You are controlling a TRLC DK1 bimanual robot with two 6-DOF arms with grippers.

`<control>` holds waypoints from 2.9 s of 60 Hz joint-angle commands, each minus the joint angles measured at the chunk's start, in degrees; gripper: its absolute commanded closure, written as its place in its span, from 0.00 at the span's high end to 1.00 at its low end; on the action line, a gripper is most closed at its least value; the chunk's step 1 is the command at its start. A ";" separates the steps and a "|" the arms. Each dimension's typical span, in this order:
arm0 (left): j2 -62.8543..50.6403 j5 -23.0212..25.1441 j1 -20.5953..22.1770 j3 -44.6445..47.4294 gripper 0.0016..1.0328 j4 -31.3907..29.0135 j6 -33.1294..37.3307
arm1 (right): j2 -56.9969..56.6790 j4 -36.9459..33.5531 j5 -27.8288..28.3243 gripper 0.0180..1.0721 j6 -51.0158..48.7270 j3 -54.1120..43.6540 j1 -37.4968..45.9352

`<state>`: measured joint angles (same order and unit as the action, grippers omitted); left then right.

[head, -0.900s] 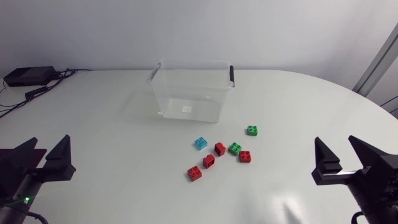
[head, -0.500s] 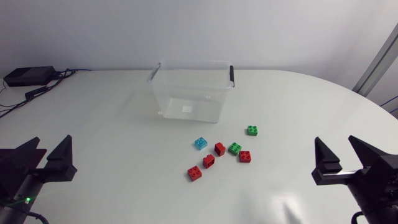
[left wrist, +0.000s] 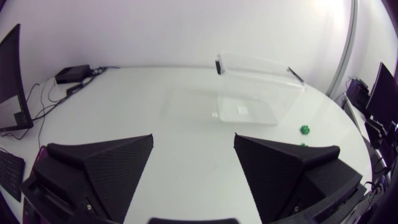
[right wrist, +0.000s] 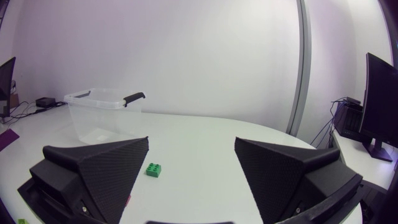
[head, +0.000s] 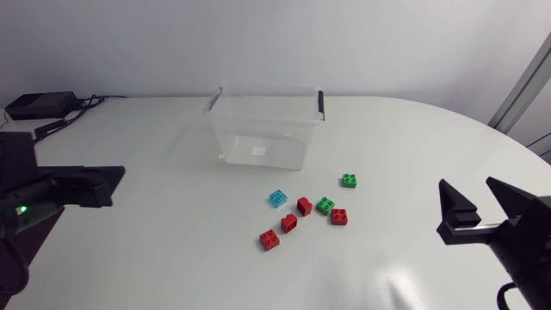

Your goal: Place the duplo bricks in the container

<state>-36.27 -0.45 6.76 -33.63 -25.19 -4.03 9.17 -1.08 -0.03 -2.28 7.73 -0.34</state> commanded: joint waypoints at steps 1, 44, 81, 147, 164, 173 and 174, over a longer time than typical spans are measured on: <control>-10.22 0.01 3.61 -7.51 0.89 -6.98 -0.45 | 5.25 -0.15 -0.32 0.95 2.20 4.40 -0.45; -61.11 16.80 36.13 -33.35 0.81 -38.71 0.69 | 24.23 -3.14 -1.37 0.95 8.44 11.61 1.04; -77.90 23.30 48.87 -40.20 0.78 -44.16 0.96 | 25.64 -1.73 -2.16 0.95 8.26 10.64 0.78; -63.84 17.94 40.34 -40.90 0.25 -37.21 -0.01 | 45.94 -3.22 -0.41 0.95 14.24 19.43 -2.30; -57.07 13.02 31.38 -49.87 0.25 -29.57 -0.27 | 64.13 -11.57 1.61 0.95 15.64 34.37 -9.50; -56.54 9.59 26.11 -53.30 0.25 -17.70 -0.27 | 71.08 -10.26 12.07 0.95 11.69 36.39 -8.71; -56.63 9.33 25.75 -53.38 0.25 -16.47 -0.27 | 72.13 -9.99 12.60 0.95 11.78 36.83 -8.54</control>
<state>-93.80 10.13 34.57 -84.71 -45.39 -3.05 76.99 -11.70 9.19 10.87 43.22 -9.54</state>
